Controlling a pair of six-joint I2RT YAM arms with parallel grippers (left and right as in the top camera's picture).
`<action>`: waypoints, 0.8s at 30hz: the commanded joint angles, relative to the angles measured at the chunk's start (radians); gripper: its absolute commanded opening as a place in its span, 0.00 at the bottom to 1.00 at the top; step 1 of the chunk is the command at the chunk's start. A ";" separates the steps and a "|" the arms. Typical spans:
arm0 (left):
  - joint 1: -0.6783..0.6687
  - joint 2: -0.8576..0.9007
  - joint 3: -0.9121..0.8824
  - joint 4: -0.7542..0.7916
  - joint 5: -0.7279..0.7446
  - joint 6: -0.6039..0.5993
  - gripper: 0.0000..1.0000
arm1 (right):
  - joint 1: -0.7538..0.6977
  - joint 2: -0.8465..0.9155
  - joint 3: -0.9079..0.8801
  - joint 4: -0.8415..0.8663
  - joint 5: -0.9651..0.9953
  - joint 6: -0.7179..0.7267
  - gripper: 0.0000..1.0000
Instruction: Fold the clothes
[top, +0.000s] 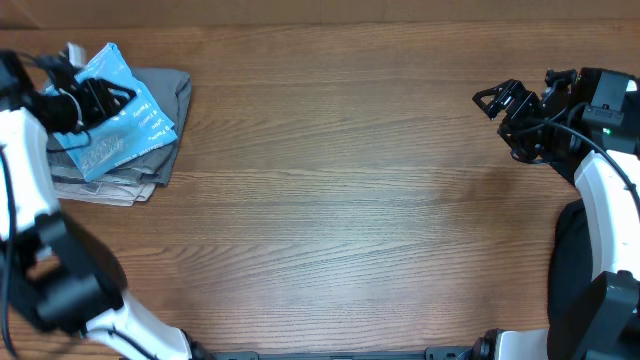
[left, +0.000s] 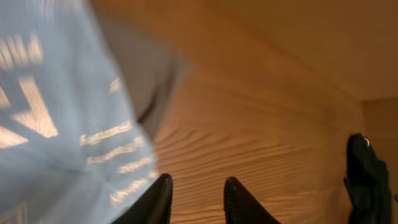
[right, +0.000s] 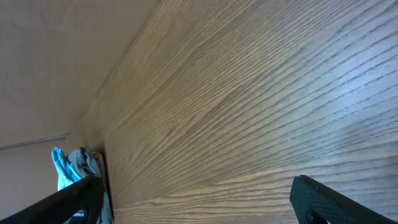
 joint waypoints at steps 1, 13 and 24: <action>-0.043 -0.222 0.040 -0.019 -0.067 -0.076 0.36 | 0.001 -0.003 0.006 0.003 -0.007 -0.002 1.00; -0.172 -0.384 0.039 -0.136 -0.138 -0.159 1.00 | 0.001 -0.003 0.006 0.003 -0.007 -0.002 1.00; -0.180 -0.383 0.039 -0.154 -0.139 -0.161 1.00 | 0.001 -0.003 0.006 0.003 -0.007 -0.002 1.00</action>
